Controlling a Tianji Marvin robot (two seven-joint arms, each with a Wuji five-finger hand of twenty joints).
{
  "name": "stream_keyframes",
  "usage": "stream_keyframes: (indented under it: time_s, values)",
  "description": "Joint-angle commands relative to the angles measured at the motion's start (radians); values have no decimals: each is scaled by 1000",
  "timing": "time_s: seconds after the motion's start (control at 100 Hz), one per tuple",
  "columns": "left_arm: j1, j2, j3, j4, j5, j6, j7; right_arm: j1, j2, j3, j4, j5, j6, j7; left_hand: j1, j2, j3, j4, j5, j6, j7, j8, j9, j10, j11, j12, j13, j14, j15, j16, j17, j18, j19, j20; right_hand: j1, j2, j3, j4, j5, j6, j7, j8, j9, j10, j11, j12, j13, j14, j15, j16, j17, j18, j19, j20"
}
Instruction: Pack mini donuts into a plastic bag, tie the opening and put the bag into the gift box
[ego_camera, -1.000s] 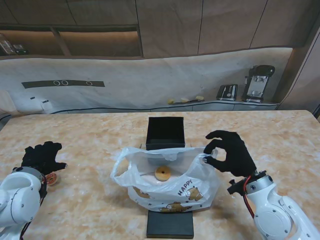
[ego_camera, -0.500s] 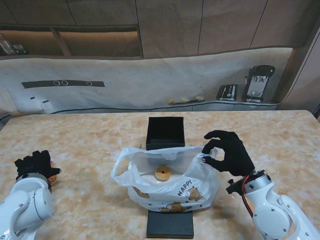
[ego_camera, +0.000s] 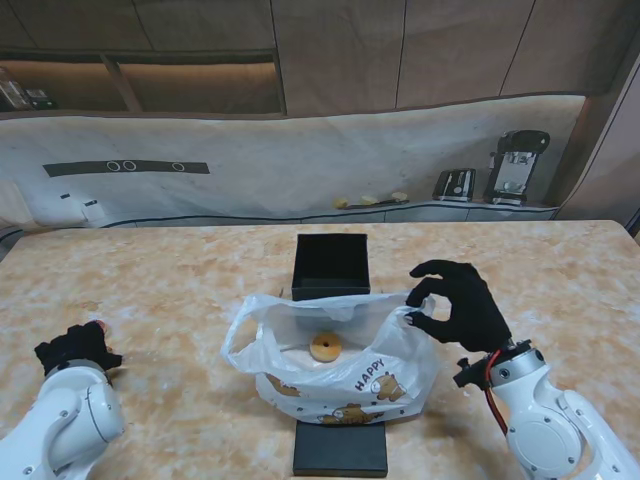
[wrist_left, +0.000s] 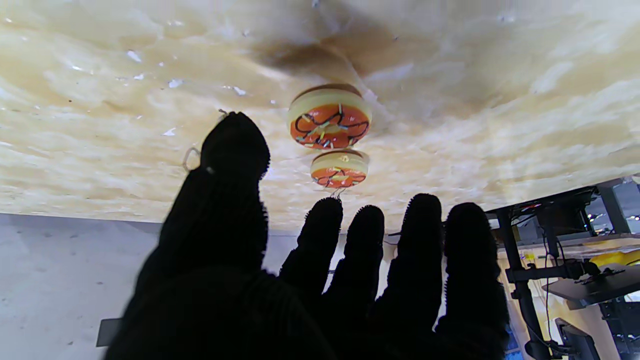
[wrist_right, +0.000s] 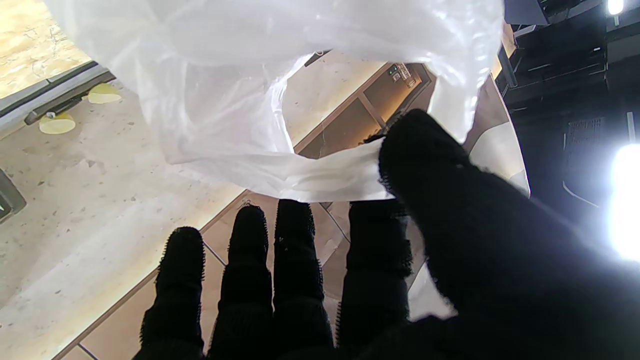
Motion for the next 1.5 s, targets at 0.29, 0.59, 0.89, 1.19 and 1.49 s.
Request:
stream_keyframes:
  time_s: [0.29,0.59,0.89,1.19,1.49]
  values:
    - [-71,-8,55,92,-73,54,27,-13,-3,1,-7,-2,4,19,29,20,24,16,-42,7,77,32,44,13,44,25,59,21,50,29,49,24,54,-28,18,-10,38,-13,32,-56,28,-2,12,-16,2,-13,5,-5,5,16,-1,1,17,-8]
    - [-108,-13,89,135,-105,97,60,-8,-2,-2,-4,0,12,26,40,35,42,16,-55,0,142,60,53,7,80,48,72,21,96,53,68,17,99,-32,17,-12,38,-13,32,-56,28,-3,12,-15,2,-13,4,-3,5,16,-1,2,17,-8]
    - [-122,-15,99,169,-126,98,77,-1,0,-8,0,2,16,34,49,30,59,17,-74,-8,157,70,53,1,88,55,77,13,103,58,78,12,109,-33,18,-13,38,-13,32,-58,28,-3,12,-15,2,-13,5,-4,6,16,-2,1,17,-8]
    - [-137,-17,113,196,-140,108,90,1,1,-8,1,-4,15,38,38,0,194,12,-76,-20,224,117,76,-11,124,81,109,7,143,87,108,2,162,4,18,-14,39,-14,32,-57,27,-4,12,-14,2,-13,5,-4,6,16,-1,1,17,-8]
    - [-148,-16,131,225,-140,131,97,3,2,-11,2,-7,14,40,132,-113,401,-13,-106,-53,371,242,135,-46,211,321,200,-32,285,194,212,-35,263,51,18,-14,37,-15,36,-58,27,-7,13,-15,3,-13,5,-4,6,16,-1,2,17,-8]
